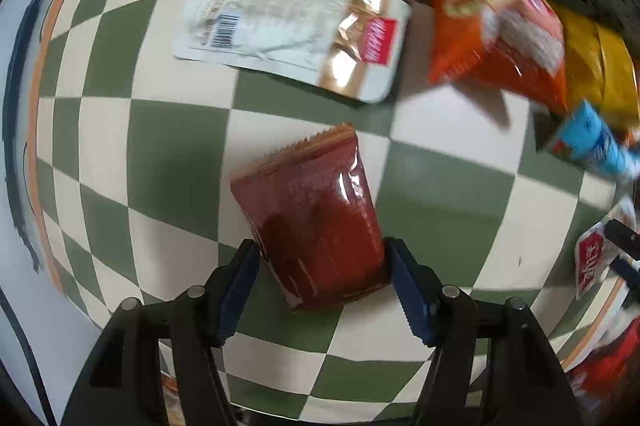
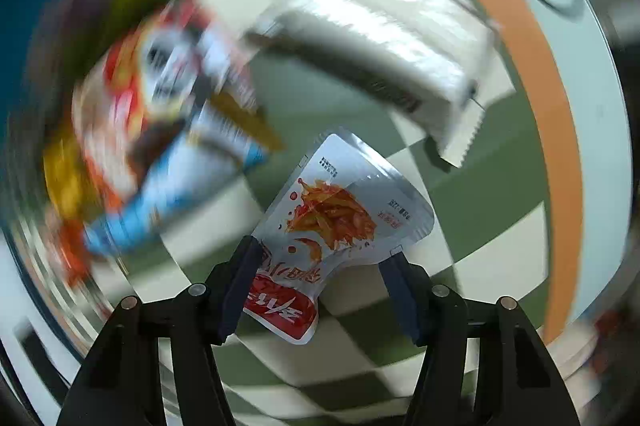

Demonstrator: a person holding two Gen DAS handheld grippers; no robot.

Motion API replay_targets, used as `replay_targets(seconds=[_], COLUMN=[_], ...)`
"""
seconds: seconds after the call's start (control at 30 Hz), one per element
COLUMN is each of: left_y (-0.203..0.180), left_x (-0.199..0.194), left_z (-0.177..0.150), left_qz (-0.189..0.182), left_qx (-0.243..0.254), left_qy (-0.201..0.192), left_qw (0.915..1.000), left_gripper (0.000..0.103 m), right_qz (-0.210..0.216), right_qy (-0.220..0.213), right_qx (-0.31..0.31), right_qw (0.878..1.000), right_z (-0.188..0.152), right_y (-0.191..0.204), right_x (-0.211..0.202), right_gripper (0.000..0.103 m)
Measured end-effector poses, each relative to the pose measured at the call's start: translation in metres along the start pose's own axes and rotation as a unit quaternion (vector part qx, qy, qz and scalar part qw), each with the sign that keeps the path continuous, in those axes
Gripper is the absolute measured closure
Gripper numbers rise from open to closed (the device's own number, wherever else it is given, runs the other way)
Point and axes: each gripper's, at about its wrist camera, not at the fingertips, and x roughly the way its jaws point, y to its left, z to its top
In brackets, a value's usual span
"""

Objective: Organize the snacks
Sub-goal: 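Grasp the red sauce packet with the left tool while the right tool grasps the spicy strip pouch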

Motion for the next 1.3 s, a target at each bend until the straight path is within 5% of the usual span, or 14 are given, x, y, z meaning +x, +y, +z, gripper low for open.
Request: replay_targets(seconds=[0.13, 0.27, 0.43, 0.53, 0.7, 0.97, 1.3], left_y=[-0.009, 0.016, 0.04, 0.033, -0.01, -0.072, -0.132], left_x=[0.006, 0.012, 0.021, 0.019, 0.016, 0.018, 0.035], left_z=[-0.016, -0.024, -0.028, -0.025, -0.011, -0.037, -0.086], left_qz=[-0.017, -0.111, -0.156, -0.121, -0.047, 0.017, 0.028], left_qx=[0.005, -0.08, -0.163, -0.147, -0.064, 0.061, 0.093], left_qy=[0.008, 0.031, 0.038, 0.025, -0.013, -0.05, -0.061], left_qw=[0.9998, 0.9901, 0.9736, 0.9813, 0.9967, 0.9968, 0.9934], left_gripper=[0.04, 0.038, 0.037, 0.037, 0.042, 0.047, 0.046], right_qz=[-0.034, 0.018, 0.043, 0.011, -0.054, -0.061, -0.088], right_qy=[0.029, 0.028, 0.04, 0.017, -0.014, 0.004, 0.011], right_qx=[-0.079, -0.019, 0.031, 0.014, -0.054, -0.146, -0.209], right_qw=[0.996, 0.999, 0.998, 1.0, 0.997, 0.987, 0.974], right_z=[-0.009, -0.013, -0.01, -0.012, -0.025, -0.049, -0.083], right_y=[0.008, -0.013, -0.014, -0.003, 0.028, 0.04, 0.054], right_x=[0.001, -0.002, 0.006, 0.006, 0.0, 0.005, 0.015], right_gripper=[0.039, 0.018, 0.016, 0.021, 0.056, 0.063, 0.059])
